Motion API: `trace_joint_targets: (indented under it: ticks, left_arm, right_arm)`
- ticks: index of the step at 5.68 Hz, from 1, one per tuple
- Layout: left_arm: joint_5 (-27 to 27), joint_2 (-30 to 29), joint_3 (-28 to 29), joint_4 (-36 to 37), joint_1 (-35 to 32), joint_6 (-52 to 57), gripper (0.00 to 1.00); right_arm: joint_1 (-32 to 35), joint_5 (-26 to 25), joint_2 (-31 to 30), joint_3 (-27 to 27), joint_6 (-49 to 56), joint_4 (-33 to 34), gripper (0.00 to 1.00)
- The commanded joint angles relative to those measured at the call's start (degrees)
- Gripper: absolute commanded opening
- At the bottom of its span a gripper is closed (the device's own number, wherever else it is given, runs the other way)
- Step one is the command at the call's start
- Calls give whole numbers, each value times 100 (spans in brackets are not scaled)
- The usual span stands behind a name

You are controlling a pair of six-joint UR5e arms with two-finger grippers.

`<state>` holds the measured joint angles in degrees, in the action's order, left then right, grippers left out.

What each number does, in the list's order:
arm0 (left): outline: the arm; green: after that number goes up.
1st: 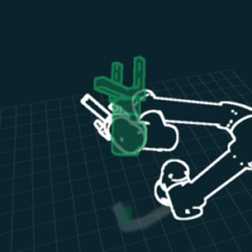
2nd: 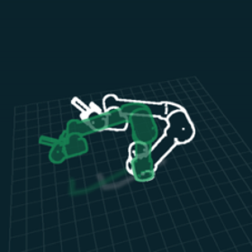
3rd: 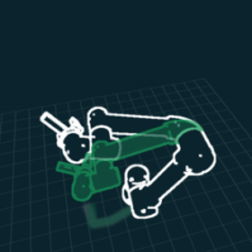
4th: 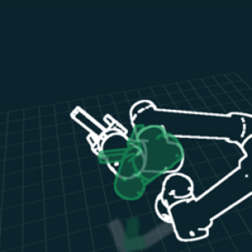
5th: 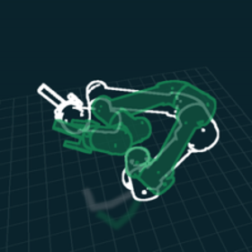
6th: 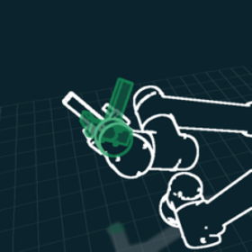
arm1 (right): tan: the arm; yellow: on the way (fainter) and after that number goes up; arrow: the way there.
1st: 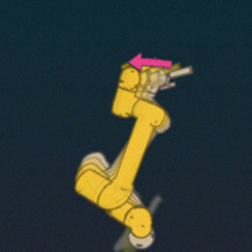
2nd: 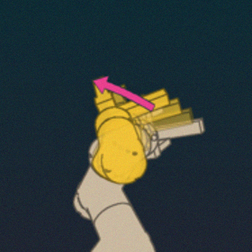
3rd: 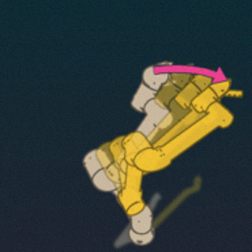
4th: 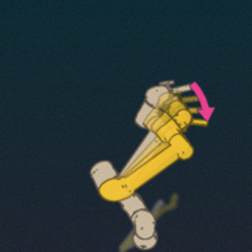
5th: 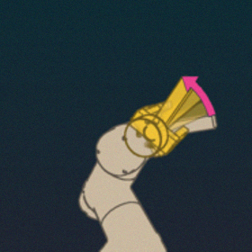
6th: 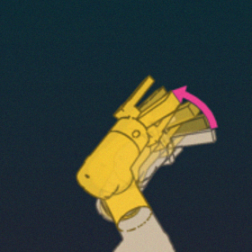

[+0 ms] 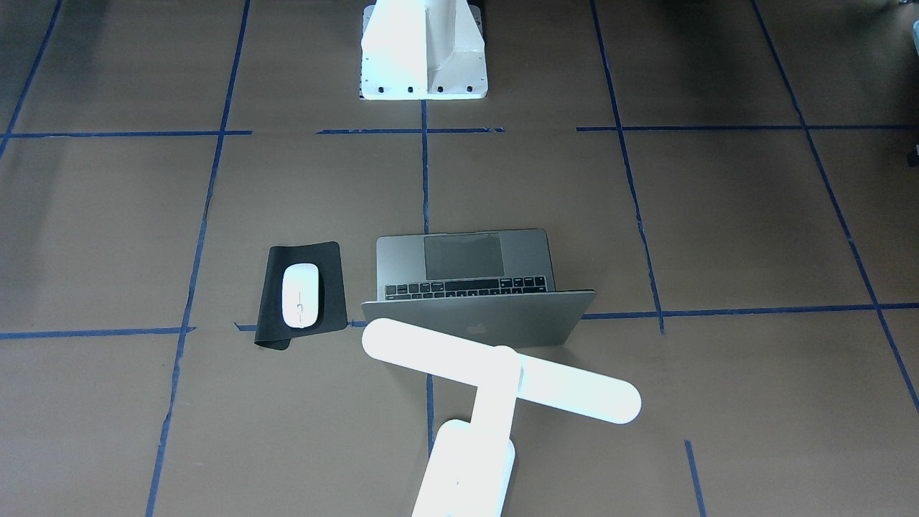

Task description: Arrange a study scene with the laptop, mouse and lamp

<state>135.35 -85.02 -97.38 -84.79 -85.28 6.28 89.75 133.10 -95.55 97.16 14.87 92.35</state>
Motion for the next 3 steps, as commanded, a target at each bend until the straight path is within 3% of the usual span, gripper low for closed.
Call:
trace_joint_targets:
  ticks: [1, 3]
  left_arm:
    - [87, -50, 141, -11, 3, -66, 100]
    - [26, 11, 106, -3, -15, -100, 100]
  right_arm:
    - [-18, -12, 89, 22, -10, 2, 100]
    - [-19, 49, 81, 58, -10, 11, 100]
